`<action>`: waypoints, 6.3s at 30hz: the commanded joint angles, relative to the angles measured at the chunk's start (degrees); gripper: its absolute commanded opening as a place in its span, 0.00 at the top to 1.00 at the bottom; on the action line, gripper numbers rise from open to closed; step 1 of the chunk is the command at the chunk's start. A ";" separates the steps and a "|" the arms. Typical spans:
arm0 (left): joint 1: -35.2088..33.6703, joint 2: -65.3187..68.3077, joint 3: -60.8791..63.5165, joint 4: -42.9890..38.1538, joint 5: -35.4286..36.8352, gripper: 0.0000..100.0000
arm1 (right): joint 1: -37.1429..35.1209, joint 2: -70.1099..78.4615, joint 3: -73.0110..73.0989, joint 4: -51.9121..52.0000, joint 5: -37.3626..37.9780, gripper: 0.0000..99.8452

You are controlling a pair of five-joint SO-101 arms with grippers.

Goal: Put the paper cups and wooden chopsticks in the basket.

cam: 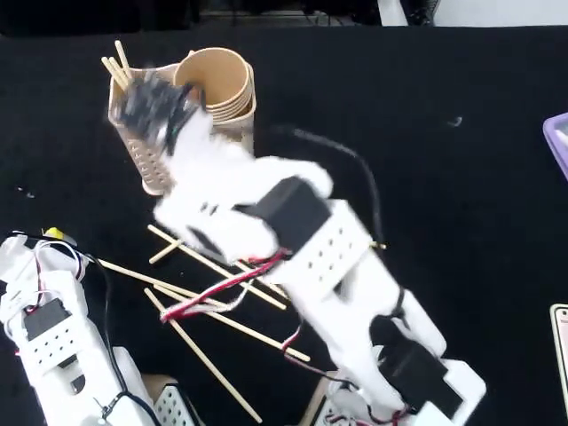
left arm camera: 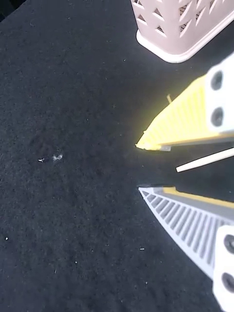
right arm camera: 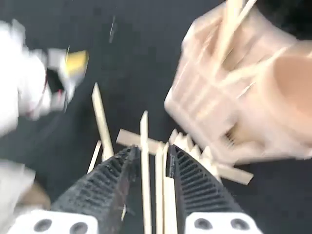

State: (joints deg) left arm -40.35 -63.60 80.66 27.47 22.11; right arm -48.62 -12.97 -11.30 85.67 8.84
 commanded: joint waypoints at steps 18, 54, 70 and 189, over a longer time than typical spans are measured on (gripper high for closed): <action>-4.62 -0.79 -2.07 -0.88 2.20 0.87 | -15.38 -1.98 55.34 -34.55 -12.84 0.72; -6.11 -0.88 -2.15 -0.88 5.63 0.87 | -11.69 12.44 53.58 -37.71 -7.38 0.99; -6.11 -0.88 -2.15 -1.05 5.63 0.87 | 1.85 -10.42 55.34 -24.70 5.19 0.99; -6.11 -0.88 -2.33 -1.23 5.63 0.87 | -2.90 6.99 49.19 -30.86 13.10 0.98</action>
State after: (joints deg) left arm -46.33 -63.60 80.66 27.47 27.56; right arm -53.80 -1.45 38.99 53.41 21.49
